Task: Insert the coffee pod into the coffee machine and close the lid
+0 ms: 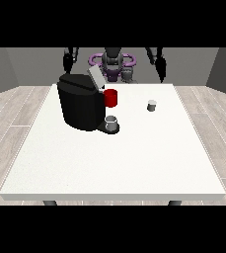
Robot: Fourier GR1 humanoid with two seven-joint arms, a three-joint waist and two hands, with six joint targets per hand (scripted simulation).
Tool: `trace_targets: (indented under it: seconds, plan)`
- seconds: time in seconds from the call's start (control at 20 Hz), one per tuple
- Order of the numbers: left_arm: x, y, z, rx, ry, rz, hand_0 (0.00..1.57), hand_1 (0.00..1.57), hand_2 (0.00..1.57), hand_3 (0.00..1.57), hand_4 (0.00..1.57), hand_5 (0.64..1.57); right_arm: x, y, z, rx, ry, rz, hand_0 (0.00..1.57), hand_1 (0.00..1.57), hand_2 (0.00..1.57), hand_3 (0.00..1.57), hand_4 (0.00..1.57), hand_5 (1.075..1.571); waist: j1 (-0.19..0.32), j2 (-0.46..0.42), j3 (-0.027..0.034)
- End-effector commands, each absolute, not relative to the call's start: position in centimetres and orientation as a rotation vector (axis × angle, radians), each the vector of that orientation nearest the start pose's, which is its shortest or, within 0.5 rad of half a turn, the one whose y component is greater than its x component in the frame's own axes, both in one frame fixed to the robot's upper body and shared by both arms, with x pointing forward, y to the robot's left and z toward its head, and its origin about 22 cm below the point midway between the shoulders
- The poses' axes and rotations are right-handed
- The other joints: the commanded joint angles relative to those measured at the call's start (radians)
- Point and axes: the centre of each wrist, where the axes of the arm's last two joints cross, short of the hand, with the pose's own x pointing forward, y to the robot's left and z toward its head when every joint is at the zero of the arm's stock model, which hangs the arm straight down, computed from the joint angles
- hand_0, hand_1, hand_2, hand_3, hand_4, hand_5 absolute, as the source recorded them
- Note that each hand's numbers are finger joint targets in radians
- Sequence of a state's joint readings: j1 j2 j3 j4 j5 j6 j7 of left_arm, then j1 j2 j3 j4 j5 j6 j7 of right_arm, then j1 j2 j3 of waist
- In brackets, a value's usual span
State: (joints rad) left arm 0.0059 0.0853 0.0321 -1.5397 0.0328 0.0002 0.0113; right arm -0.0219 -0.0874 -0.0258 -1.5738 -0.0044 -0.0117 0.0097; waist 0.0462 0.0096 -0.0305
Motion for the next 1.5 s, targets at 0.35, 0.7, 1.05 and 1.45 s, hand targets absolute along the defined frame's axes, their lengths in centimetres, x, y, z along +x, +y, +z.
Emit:
trace_targets:
  seconds: [0.35,0.7,1.05,1.45]
  plan:
    - [23.3,28.7,0.8,0.062,-1.651,-0.226,0.00,0.00,0.00,0.00,0.32,1.571,22.9,-26.2,-1.2,-0.178,-1.581,-0.113,0.00,0.00,0.00,0.00,0.11,1.571,-0.061,-0.079,0.0312]
    - [26.6,34.0,1.9,0.188,-1.596,-0.282,0.00,0.00,0.00,0.00,0.00,1.571,24.5,-24.9,1.4,-0.127,-1.693,-0.094,0.00,0.00,0.00,0.00,0.22,1.571,-0.131,0.021,0.0303]
    - [30.9,32.8,3.4,0.241,-1.540,-0.349,0.00,0.00,0.00,0.00,0.00,1.571,26.1,-23.5,1.7,-0.084,-1.729,-0.067,0.00,0.00,0.00,0.00,0.19,1.571,-0.159,0.091,0.0306]
    - [32.8,37.7,2.4,0.327,-1.501,-0.292,0.00,0.00,0.00,0.00,0.00,1.571,26.7,-22.4,3.6,-0.013,-1.770,-0.050,0.00,0.00,0.00,0.00,0.26,1.571,-0.215,0.192,0.0299]
